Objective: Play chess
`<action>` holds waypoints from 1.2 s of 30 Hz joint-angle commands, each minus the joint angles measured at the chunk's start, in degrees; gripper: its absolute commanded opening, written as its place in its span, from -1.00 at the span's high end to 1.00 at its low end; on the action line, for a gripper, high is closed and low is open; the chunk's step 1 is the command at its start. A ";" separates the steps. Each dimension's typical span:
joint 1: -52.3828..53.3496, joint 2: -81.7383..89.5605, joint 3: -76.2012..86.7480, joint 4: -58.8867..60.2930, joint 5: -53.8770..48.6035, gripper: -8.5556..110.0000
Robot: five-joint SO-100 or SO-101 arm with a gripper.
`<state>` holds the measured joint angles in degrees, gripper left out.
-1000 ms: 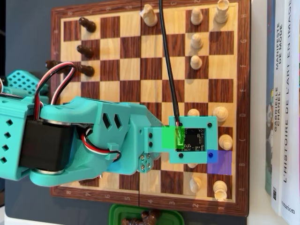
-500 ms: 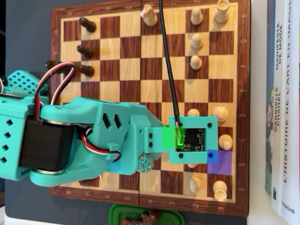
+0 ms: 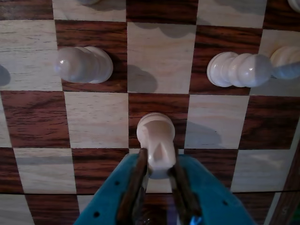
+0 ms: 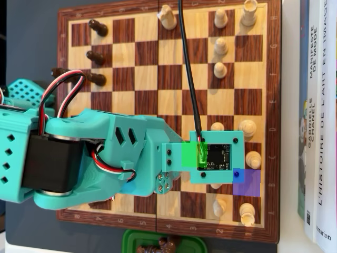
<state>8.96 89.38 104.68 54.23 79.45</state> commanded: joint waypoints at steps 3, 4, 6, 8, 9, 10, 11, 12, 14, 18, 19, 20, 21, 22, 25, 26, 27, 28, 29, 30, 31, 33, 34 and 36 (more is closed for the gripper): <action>0.26 0.53 -3.34 -0.70 0.00 0.69; 0.26 0.53 -3.52 -0.70 0.00 0.69; 0.26 0.53 -3.96 -0.70 0.00 0.69; 0.26 0.53 -3.96 -0.70 0.00 0.68; 0.26 0.53 -3.87 -0.70 0.00 0.68; 0.26 0.53 -3.87 -0.44 0.09 0.68; 0.26 0.53 -3.87 -0.26 0.09 0.68; 0.26 0.53 -3.87 -0.18 0.09 0.68; 0.26 0.53 -3.87 -0.18 0.26 0.68; 0.26 0.53 -3.87 -0.18 0.09 0.66; 0.26 0.53 -3.87 -0.18 0.00 0.64; 0.26 0.53 -3.87 -0.18 0.00 0.64; 0.26 0.53 -3.87 -0.18 0.00 0.64; 0.26 0.53 -3.87 -0.18 0.00 0.64; 0.26 0.53 -3.87 -0.18 0.00 0.63; 0.26 0.62 -3.96 -0.18 0.00 0.63; 0.35 1.32 -3.96 -0.18 0.00 0.63; 0.35 2.46 -3.69 -0.09 0.00 0.63; 0.35 3.78 -3.34 -0.09 0.00 0.63; 0.35 5.10 -3.16 -0.09 0.00 0.63; 0.44 6.15 -2.90 -0.09 0.00 0.63; 0.35 8.44 -1.58 -0.09 0.44 0.63; 0.35 9.40 -0.88 -0.09 0.53 0.63; 0.18 11.07 0.26 -0.09 0.62 0.63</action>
<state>8.88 96.68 105.12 54.32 79.45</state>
